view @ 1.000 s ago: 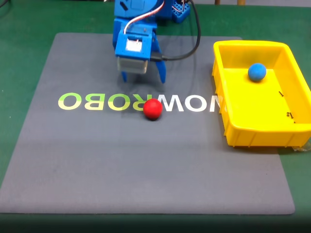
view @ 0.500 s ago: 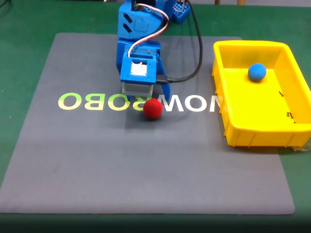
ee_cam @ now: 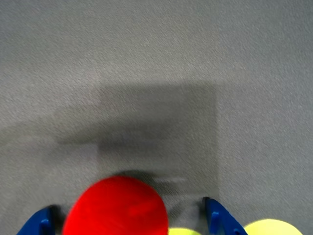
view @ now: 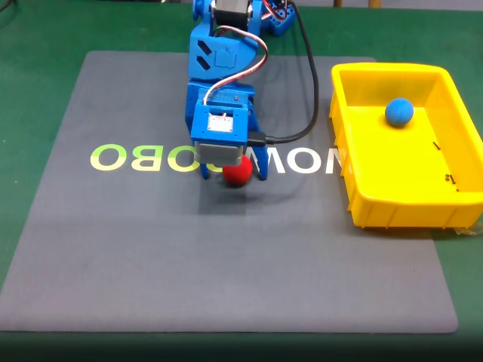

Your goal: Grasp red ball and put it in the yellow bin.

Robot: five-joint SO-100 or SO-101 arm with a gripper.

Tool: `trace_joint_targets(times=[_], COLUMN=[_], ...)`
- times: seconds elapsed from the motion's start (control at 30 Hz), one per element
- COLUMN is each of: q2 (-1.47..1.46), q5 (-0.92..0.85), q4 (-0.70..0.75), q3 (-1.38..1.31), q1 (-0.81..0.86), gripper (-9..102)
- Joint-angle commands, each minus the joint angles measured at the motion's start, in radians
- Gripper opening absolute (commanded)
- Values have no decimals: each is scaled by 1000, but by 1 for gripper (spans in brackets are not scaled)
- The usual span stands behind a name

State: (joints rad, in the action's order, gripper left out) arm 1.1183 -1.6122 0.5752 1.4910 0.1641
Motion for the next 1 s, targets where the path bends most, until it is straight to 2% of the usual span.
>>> trace_joint_targets(times=[0.0,0.23,0.4,0.6,0.97], q2=[5,-5,-11,-17,11], q5=[15,20,18,0,-5], q4=[-34,-37,-38,-34,-31], q3=[-64,-64,-64,-64,-64], q1=[-17,-26,-26,-20,-11], gripper=[34,29,10,0,0])
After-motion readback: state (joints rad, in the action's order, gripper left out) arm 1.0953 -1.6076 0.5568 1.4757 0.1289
